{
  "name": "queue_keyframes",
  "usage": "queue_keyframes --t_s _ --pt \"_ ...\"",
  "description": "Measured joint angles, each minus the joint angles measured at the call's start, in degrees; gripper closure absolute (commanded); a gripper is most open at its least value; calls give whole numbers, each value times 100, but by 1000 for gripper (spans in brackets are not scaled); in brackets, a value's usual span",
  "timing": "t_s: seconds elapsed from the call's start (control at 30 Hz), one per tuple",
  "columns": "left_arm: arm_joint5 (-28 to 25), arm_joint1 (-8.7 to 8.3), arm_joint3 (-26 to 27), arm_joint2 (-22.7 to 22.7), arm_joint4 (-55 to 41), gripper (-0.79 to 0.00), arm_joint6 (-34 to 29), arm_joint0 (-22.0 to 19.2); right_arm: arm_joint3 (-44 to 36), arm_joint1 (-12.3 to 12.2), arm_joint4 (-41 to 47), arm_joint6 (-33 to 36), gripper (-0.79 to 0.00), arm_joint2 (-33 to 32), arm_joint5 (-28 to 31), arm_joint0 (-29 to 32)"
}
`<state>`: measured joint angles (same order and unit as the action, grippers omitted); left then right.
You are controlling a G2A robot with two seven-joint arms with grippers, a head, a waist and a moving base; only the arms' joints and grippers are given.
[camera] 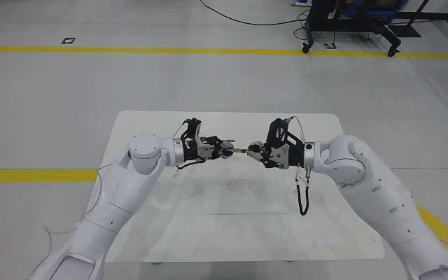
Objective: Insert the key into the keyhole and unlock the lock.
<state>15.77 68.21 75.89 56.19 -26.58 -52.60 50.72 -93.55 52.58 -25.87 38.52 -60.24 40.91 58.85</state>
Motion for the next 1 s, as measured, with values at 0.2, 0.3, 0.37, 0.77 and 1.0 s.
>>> queue_keyframes --t_s 0.2,0.3,0.37,0.77,1.0 --pt "-453 -50 201 68 414 0 131 173 466 44 1153 341 0 146 6 -169" --pt "-579 -62 264 151 414 0 228 229 639 64 1480 447 0 200 -47 -232" --pt "-631 -69 302 198 424 0 268 253 715 76 1652 549 -437 240 -56 -283" --pt "-173 -113 -66 307 283 0 -335 64 1555 40 2495 183 -785 -134 523 -173" --pt "36 -150 86 -168 1333 0 -949 -73 1763 -22 2460 -235 -785 -507 646 60"
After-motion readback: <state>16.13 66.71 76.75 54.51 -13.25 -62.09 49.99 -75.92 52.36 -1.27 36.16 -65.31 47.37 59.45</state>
